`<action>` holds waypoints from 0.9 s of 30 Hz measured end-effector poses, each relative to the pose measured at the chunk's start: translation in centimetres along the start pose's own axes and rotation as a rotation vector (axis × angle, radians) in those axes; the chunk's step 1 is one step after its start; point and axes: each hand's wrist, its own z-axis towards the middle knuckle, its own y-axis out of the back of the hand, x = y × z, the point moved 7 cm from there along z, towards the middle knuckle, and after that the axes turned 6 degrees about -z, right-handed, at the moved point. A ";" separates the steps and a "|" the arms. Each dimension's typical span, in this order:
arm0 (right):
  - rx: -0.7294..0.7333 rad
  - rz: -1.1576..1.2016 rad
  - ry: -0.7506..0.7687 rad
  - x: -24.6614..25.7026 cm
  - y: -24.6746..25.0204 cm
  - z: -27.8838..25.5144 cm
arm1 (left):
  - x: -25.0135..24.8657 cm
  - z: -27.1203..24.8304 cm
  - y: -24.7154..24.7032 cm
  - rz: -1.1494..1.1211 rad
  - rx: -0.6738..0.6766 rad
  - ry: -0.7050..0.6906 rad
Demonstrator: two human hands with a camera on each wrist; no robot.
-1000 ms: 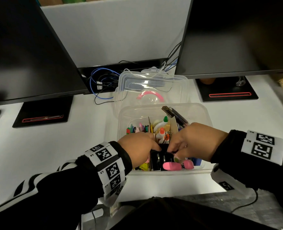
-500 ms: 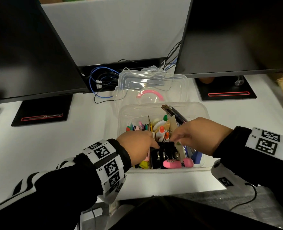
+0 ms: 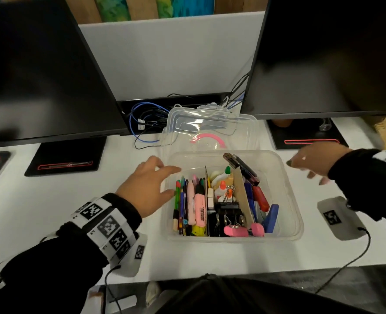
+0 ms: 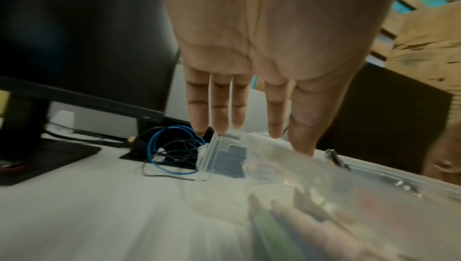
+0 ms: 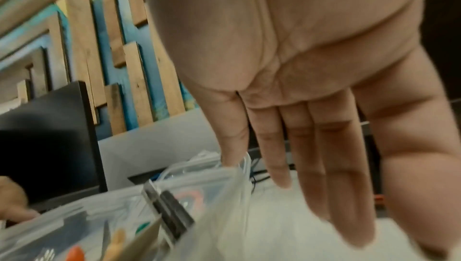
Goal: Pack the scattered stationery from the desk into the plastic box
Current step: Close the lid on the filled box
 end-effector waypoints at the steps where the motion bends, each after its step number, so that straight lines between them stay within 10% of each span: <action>1: 0.058 0.056 -0.044 -0.5 -1.0 0.1 | 0.9 -0.3 -0.4 -0.016 0.040 0.027; 6: 0.104 0.165 0.028 0.7 -3.2 0.6 | 2.6 -1.4 -1.7 -0.268 0.145 0.066; 27: 0.037 0.731 0.059 8.2 -3.6 8.6 | 8.0 -2.6 -1.4 -0.515 -0.131 0.157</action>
